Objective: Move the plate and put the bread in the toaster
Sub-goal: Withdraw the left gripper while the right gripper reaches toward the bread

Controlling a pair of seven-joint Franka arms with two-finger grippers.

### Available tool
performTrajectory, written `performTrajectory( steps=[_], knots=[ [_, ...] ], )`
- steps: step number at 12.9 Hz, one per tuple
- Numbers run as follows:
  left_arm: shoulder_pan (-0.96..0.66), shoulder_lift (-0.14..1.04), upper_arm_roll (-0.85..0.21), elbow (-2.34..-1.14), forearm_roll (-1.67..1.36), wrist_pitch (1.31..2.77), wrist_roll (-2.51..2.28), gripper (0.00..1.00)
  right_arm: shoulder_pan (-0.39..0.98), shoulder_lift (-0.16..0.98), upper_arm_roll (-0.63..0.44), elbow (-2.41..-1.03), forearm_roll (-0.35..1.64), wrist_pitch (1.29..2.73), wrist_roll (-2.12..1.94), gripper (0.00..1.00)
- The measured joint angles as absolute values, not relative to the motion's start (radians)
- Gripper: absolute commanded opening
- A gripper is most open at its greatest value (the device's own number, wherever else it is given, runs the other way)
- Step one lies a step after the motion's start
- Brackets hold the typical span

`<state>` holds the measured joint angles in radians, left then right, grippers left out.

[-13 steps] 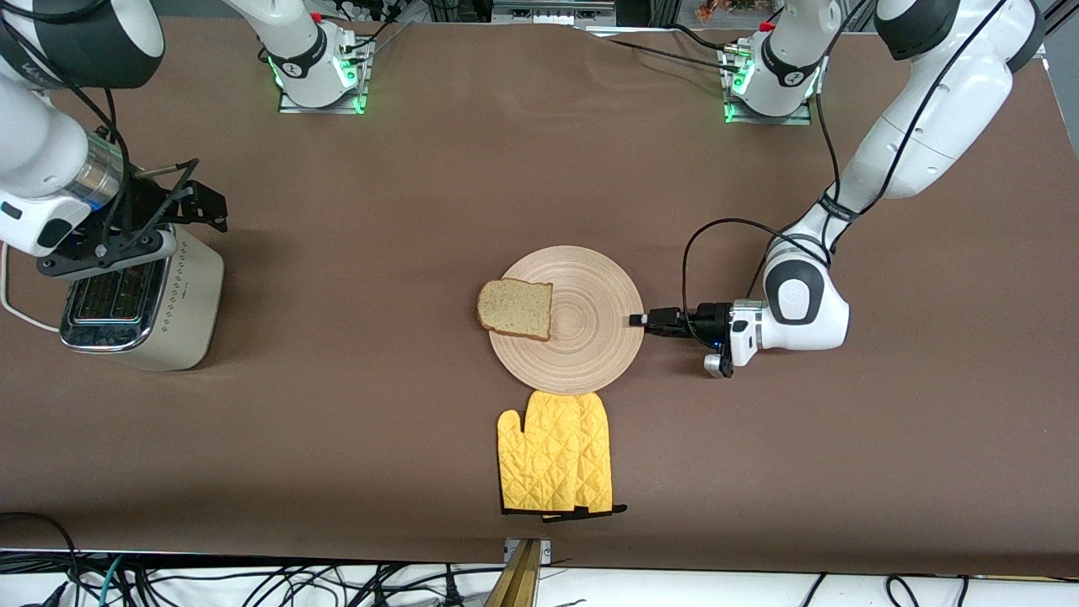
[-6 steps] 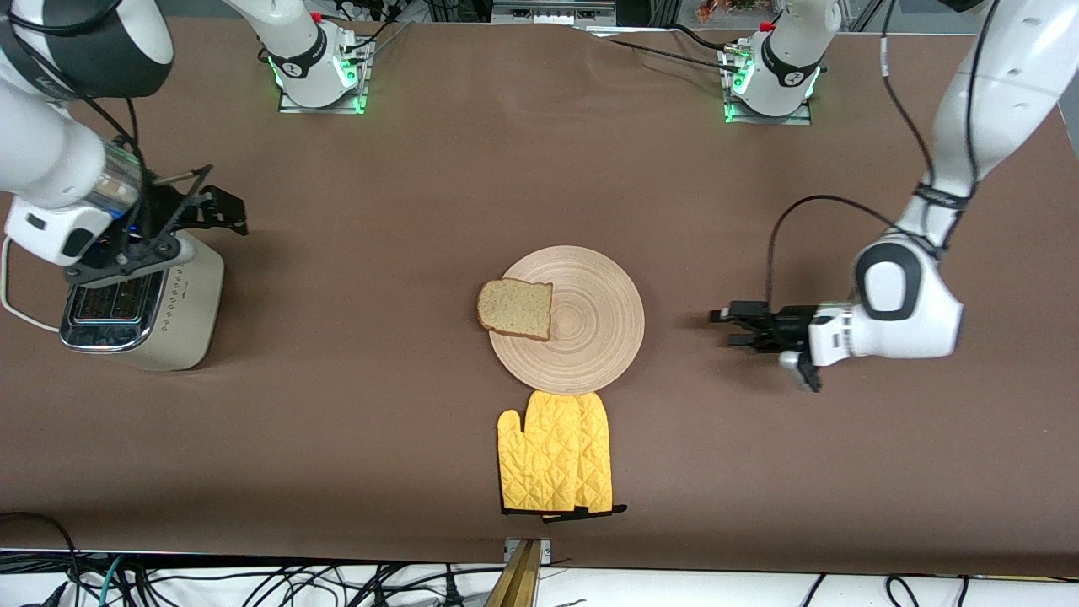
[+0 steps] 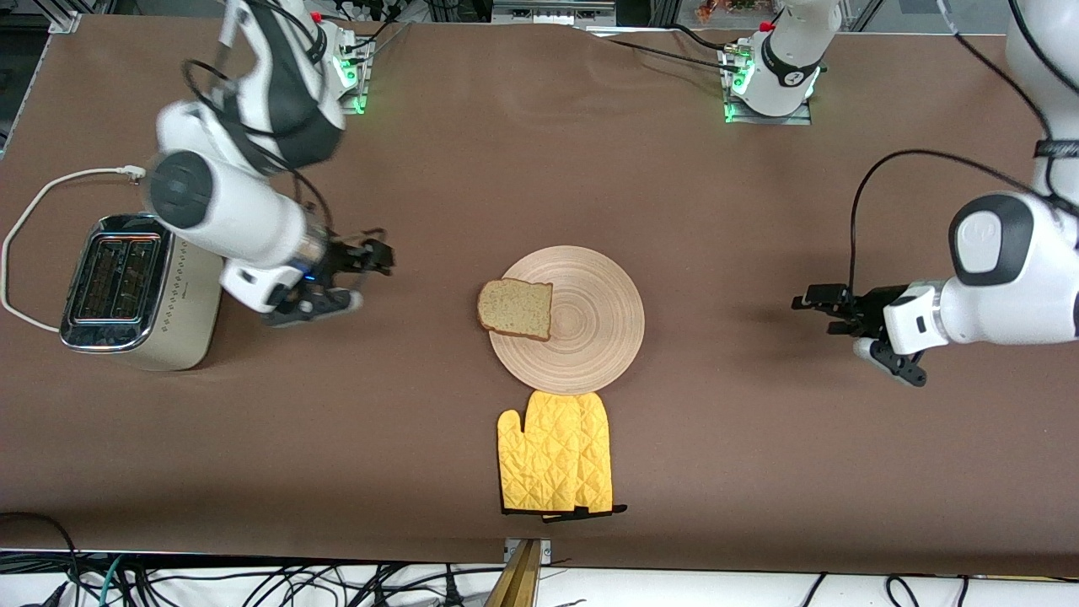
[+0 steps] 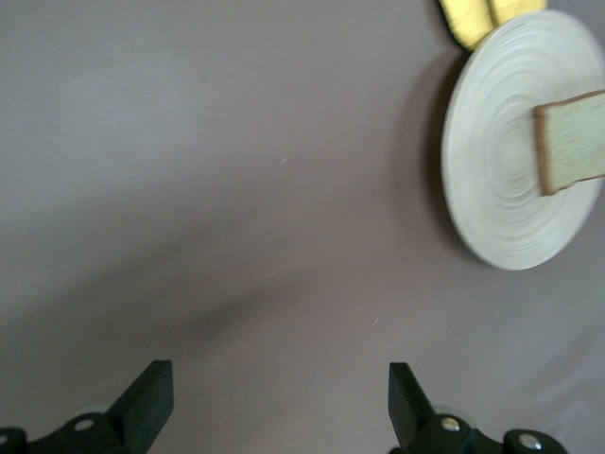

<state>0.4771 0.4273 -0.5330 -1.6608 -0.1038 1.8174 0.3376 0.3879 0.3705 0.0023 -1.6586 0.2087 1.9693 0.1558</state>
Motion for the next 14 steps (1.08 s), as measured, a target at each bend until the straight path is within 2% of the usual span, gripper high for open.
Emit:
performTrajectory(
  steps=[2,5,8,11,14],
  knots=[
    [0.45,0.33,-0.541,-1.62,0.008,1.716,0.229,1.0,0.412,0.435,0.004,-1.695,0.295,2.102,0.166,1.0],
    [0.432,0.245,-0.516,-1.513,0.039,1.564,0.2,1.0,0.453,0.505,0.028,-1.785,0.404,2.345,0.181,1.0],
    [0.256,0.174,-0.317,-1.495,0.039,1.549,0.2,1.0,0.515,0.523,0.058,-1.892,0.419,2.542,0.267,1.0],
    [0.061,0.104,-0.125,-1.538,0.034,1.547,0.171,1.0,0.528,0.525,0.06,-1.907,0.426,2.574,0.303,0.99],
    [-0.032,0.024,-0.021,-1.667,0.016,1.637,0.093,1.0,0.513,0.53,0.055,-1.894,0.487,2.574,0.301,0.88]
  ],
)
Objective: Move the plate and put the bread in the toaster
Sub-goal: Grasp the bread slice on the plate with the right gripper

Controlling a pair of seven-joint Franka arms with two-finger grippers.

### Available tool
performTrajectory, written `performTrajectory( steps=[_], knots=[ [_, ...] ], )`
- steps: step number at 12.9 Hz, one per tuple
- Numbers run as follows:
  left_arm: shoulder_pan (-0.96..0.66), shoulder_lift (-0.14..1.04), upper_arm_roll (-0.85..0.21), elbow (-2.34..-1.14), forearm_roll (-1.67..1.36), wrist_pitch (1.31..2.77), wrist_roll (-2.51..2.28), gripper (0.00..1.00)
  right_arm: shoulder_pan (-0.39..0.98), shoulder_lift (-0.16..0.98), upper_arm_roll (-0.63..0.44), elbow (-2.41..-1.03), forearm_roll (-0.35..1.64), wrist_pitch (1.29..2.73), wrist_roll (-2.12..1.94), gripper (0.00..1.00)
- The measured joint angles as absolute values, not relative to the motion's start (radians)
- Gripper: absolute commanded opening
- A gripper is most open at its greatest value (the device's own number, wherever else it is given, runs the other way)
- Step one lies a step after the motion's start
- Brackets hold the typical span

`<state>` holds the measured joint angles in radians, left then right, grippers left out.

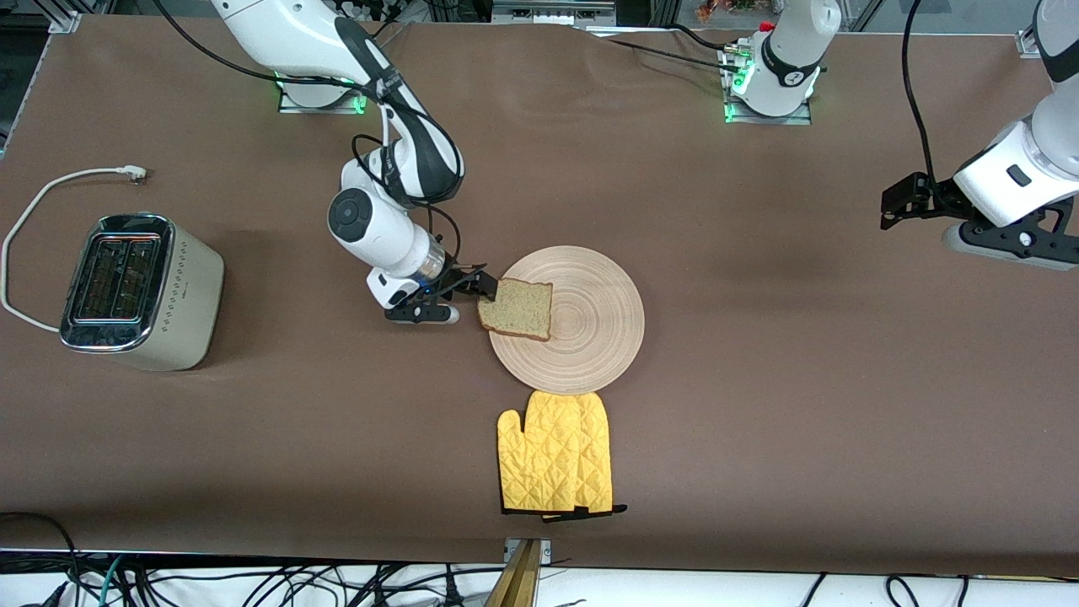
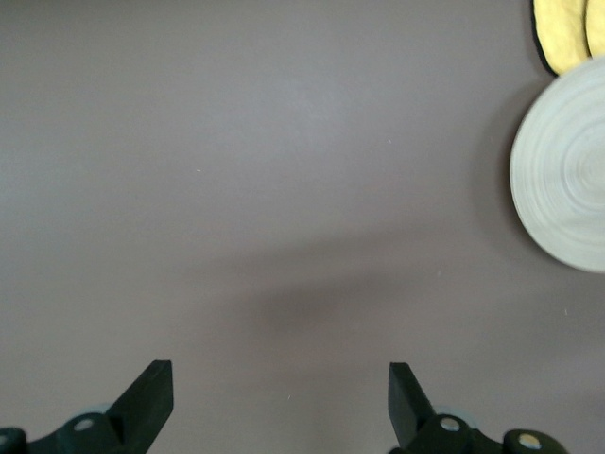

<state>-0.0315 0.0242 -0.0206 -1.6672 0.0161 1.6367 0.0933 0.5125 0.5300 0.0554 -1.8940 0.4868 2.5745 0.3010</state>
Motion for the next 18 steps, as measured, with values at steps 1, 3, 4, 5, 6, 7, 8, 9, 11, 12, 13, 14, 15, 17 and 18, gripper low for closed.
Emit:
performTrajectory(
  steps=[1,3,4,5,6,7,8,9,11,12,13,14,15,17,18],
  knots=[
    [-0.037,0.009,-0.012,-1.696,0.016,1.656,0.084,1.0,0.511,0.534,0.055,-1.889,0.496,2.574,0.301,0.82],
    [-0.039,-0.004,0.003,-1.713,0.016,1.669,0.081,1.0,0.511,0.546,0.055,-1.885,0.503,2.575,0.302,0.75],
    [-0.04,-0.006,0.019,-1.709,0.016,1.675,0.079,1.0,0.511,0.553,0.055,-1.882,0.504,2.575,0.302,0.66],
    [-0.04,-0.006,0.039,-1.701,0.016,1.679,0.079,1.0,0.513,0.56,0.056,-1.878,0.505,2.575,0.303,0.56],
    [-0.04,-0.006,0.058,-1.697,0.016,1.68,0.079,1.0,0.515,0.564,0.057,-1.873,0.505,2.575,0.303,0.46],
    [-0.039,-0.006,0.07,-1.696,0.016,1.68,0.077,1.0,0.515,0.566,0.057,-1.87,0.505,2.575,0.303,0.37],
    [-0.039,-0.006,0.072,-1.696,0.016,1.68,0.065,1.0,0.515,0.567,0.057,-1.868,0.505,2.575,0.303,0.3],
    [-0.041,-0.006,0.069,-1.696,0.016,1.68,0.039,1.0,0.515,0.567,0.057,-1.866,0.506,2.575,0.303,0.23],
    [-0.045,-0.006,0.05,-1.696,0.016,1.68,-0.017,1.0,0.515,0.567,0.058,-1.86,0.506,2.575,0.303,0.1],
    [-0.048,-0.006,0.037,-1.696,0.016,1.68,-0.031,1.0,0.516,0.567,0.059,-1.854,0.506,2.574,0.303,0.02],
    [-0.052,-0.006,0.025,-1.696,0.016,1.68,-0.038,1.0,0.516,0.567,0.059,-1.851,0.506,2.574,0.303,0.0],
    [-0.055,-0.006,0.021,-1.696,0.016,1.68,-0.043,1.0,0.516,0.567,0.059,-1.849,0.506,2.574,0.303,0.0],
    [-0.056,-0.005,0.02,-1.696,0.016,1.68,-0.047,1.0,0.516,0.567,0.059,-1.849,0.507,2.574,0.305,0.0],
    [-0.054,-0.005,0.021,-1.696,0.016,1.678,-0.049,1.0,0.516,0.569,0.059,-1.849,0.507,2.574,0.316,0.0],
    [-0.053,-0.005,0.023,-1.696,0.016,1.676,-0.05,1.0,0.516,0.57,0.06,-1.849,0.507,2.574,0.316,0.0]
  ],
)
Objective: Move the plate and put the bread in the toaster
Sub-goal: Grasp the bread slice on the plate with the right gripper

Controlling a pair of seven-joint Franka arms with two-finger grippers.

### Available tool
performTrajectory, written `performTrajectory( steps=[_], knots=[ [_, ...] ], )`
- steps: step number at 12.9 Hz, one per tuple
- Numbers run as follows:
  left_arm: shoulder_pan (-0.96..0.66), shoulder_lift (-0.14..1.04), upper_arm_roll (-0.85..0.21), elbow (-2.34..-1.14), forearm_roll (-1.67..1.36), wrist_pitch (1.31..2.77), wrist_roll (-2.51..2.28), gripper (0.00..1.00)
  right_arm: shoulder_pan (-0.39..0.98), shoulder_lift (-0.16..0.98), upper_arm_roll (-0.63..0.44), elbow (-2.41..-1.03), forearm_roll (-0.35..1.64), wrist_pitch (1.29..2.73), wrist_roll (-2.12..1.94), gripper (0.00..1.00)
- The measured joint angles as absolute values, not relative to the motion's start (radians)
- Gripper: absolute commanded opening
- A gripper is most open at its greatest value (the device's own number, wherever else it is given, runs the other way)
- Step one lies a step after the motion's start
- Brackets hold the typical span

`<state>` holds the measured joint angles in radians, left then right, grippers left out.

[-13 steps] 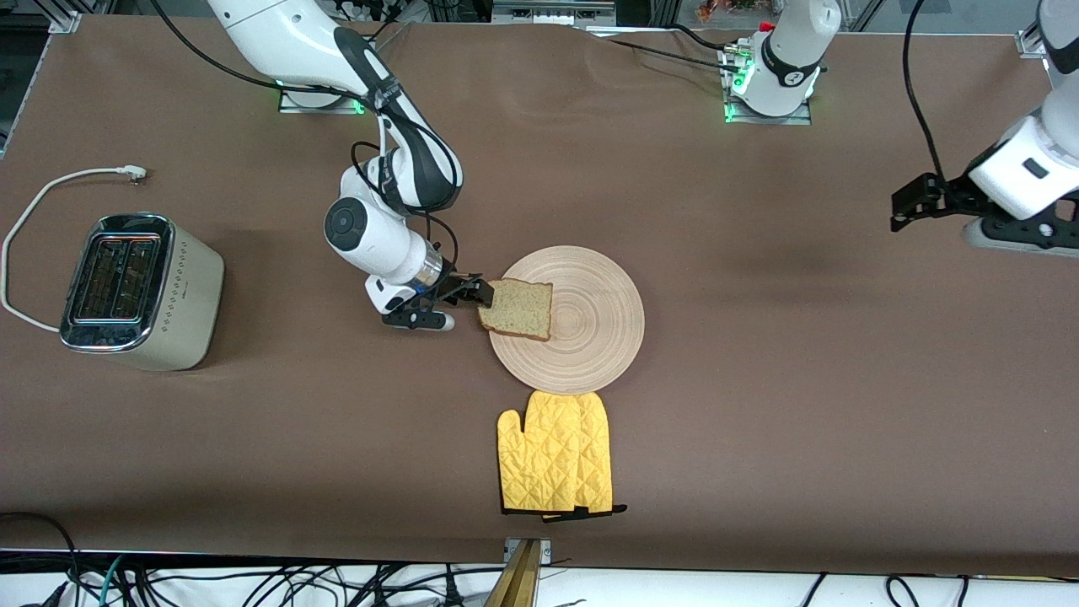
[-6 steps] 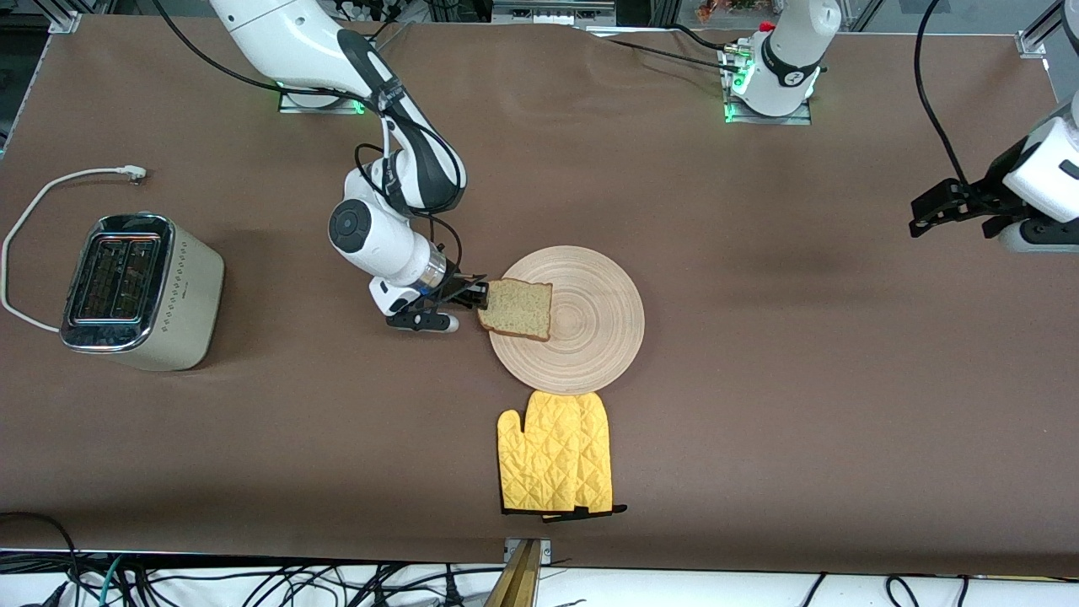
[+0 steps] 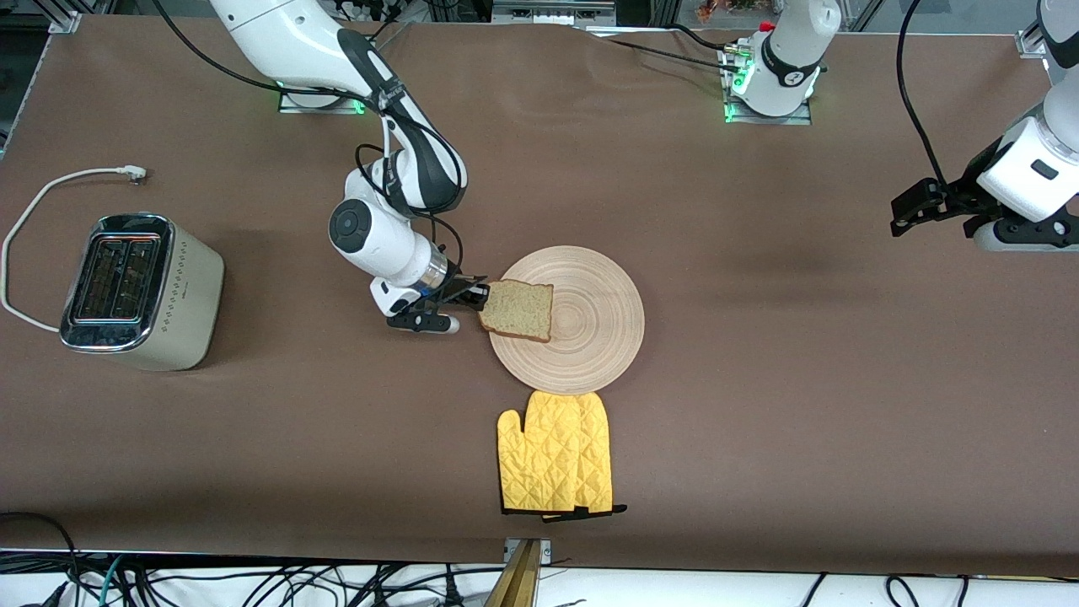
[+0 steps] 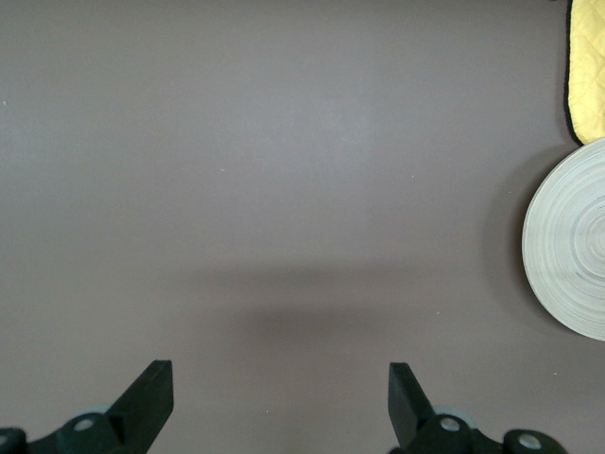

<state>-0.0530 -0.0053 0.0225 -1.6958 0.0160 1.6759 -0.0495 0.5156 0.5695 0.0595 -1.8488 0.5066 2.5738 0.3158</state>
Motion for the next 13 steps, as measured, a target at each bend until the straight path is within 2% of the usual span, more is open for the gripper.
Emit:
performTrajectory(
  steps=[7,9,13],
  knots=[
    [-0.05,-0.005,0.026,-1.696,0.016,1.647,-0.053,1.0,0.515,0.572,0.059,-1.841,0.506,2.565,0.316,0.0],
    [-0.049,-0.005,0.027,-1.696,0.016,1.646,-0.053,1.0,0.515,0.571,0.055,-1.8,0.501,2.486,0.315,0.0],
    [-0.048,-0.005,0.03,-1.694,0.016,1.631,-0.053,1.0,0.509,0.558,-0.001,-1.665,0.391,2.24,0.315,0.0]
  ],
)
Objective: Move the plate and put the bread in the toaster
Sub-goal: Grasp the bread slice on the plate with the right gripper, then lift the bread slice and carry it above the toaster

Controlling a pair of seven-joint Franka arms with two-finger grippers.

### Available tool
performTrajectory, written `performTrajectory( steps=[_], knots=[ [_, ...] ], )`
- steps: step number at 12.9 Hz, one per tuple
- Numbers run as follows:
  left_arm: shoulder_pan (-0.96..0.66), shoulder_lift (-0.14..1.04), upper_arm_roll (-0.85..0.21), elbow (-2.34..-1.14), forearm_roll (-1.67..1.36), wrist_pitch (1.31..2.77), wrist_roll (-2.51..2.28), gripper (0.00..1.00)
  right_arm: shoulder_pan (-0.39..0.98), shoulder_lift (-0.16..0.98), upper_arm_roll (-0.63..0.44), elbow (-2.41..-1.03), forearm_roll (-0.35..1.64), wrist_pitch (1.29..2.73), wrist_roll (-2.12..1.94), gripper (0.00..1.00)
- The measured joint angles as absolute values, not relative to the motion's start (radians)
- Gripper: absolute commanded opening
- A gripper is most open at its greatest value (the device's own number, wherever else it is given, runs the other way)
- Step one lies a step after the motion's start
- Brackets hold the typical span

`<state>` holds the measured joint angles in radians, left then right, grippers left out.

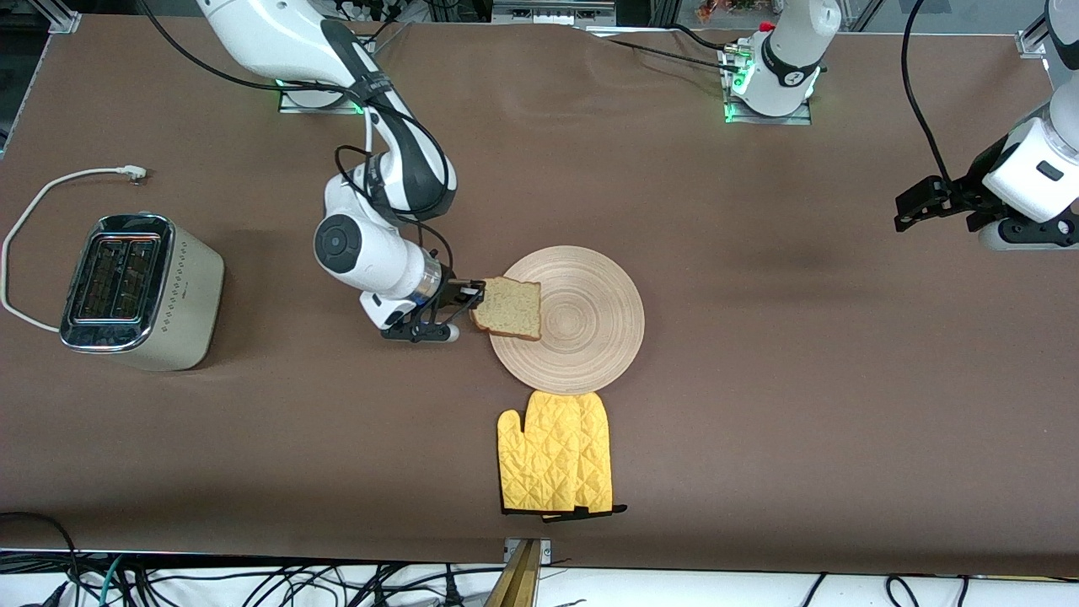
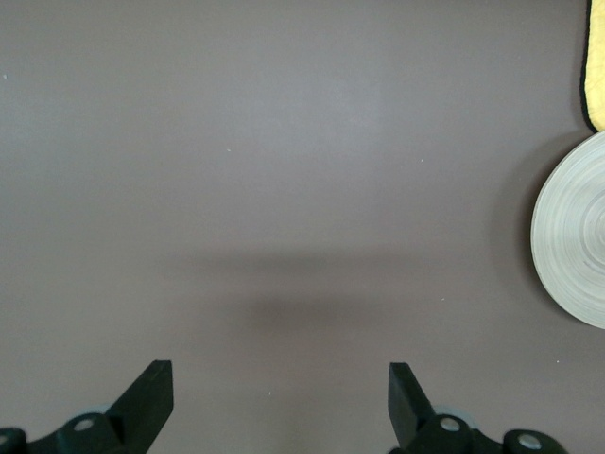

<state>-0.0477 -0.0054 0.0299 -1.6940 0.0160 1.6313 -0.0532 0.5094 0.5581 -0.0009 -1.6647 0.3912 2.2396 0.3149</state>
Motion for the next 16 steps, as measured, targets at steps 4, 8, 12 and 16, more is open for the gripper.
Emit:
performTrajectory(
  steps=[4,8,12,16],
  knots=[
    [-0.048,-0.006,0.03,-1.671,0.016,1.614,-0.053,1.0,0.509,0.528,-0.032,-1.516,0.232,1.967,0.314,0.0],
    [-0.048,-0.005,0.029,-1.662,0.016,1.61,-0.053,1.0,0.51,0.515,-0.114,-1.344,0.14,1.649,0.235,0.0],
    [-0.034,0.003,0.03,-1.662,0.016,1.61,-0.052,1.0,0.506,0.493,-0.277,-1.223,0.025,1.442,-0.031,0.0],
    [-0.033,0.01,0.026,-1.662,0.016,1.61,-0.052,1.0,0.501,0.454,-0.482,-1.212,-0.104,1.421,-0.364,0.0]
  ],
)
